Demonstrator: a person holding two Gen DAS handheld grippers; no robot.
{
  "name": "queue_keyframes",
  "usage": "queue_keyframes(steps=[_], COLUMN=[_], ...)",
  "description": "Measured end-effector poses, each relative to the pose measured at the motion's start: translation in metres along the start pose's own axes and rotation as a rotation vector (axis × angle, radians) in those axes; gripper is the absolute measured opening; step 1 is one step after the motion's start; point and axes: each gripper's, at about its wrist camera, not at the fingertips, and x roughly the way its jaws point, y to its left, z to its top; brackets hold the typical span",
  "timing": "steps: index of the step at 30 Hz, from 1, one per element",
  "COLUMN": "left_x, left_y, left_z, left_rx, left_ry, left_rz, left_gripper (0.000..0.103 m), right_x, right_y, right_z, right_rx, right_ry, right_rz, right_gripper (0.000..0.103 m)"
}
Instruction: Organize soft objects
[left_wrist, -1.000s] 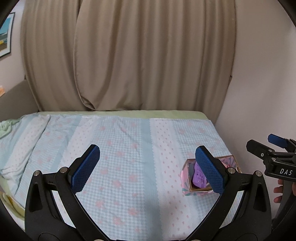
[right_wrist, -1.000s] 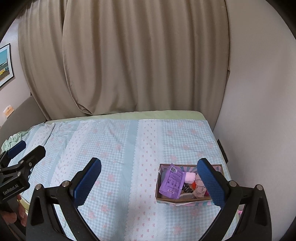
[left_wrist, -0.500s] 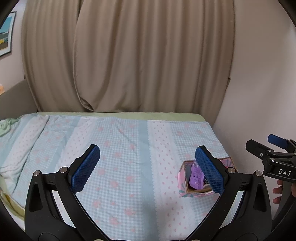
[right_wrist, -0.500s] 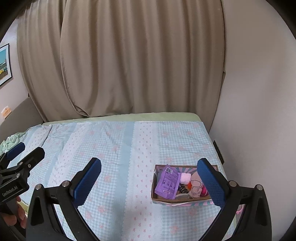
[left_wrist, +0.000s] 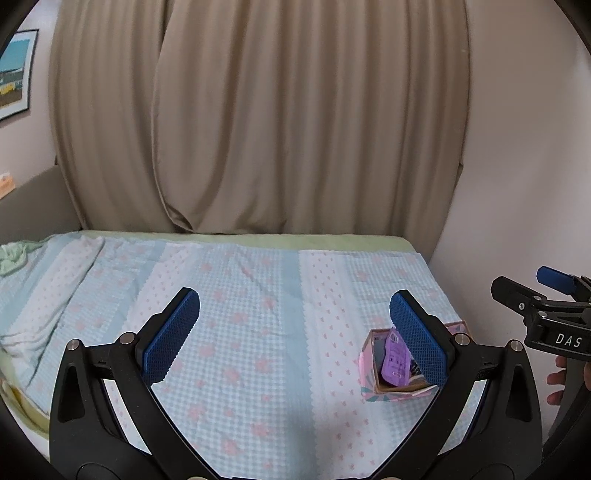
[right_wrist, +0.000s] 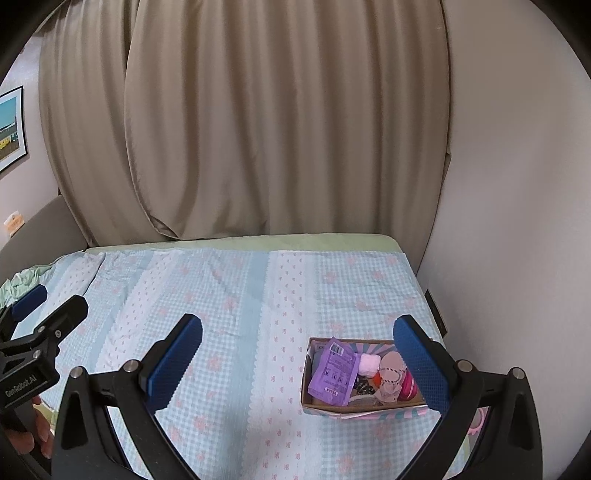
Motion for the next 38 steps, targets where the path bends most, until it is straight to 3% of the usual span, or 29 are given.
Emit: queue_keyframes(steps=[21, 31, 38], left_x=[0.001, -0.003, 0.013], left_y=[0.001, 0.004, 0.017], left_z=[0.0, 0.001, -0.004], left_rx=[0.006, 0.029, 0.034], left_ry=[-0.003, -0.047, 0.006], left_rz=[0.019, 0.061, 0.055], left_gripper=[0.103, 0.103, 0.103], right_x=[-0.004, 0.0, 0.014], right_y=[-0.006, -0.001, 0.008], right_z=[0.004, 0.004, 0.003], right_rx=[-0.004, -0.008, -0.01], right_ry=[-0.02, -0.028, -0.006], right_rz=[-0.004, 0.006, 0.029], right_gripper=[0.103, 0.103, 0.103])
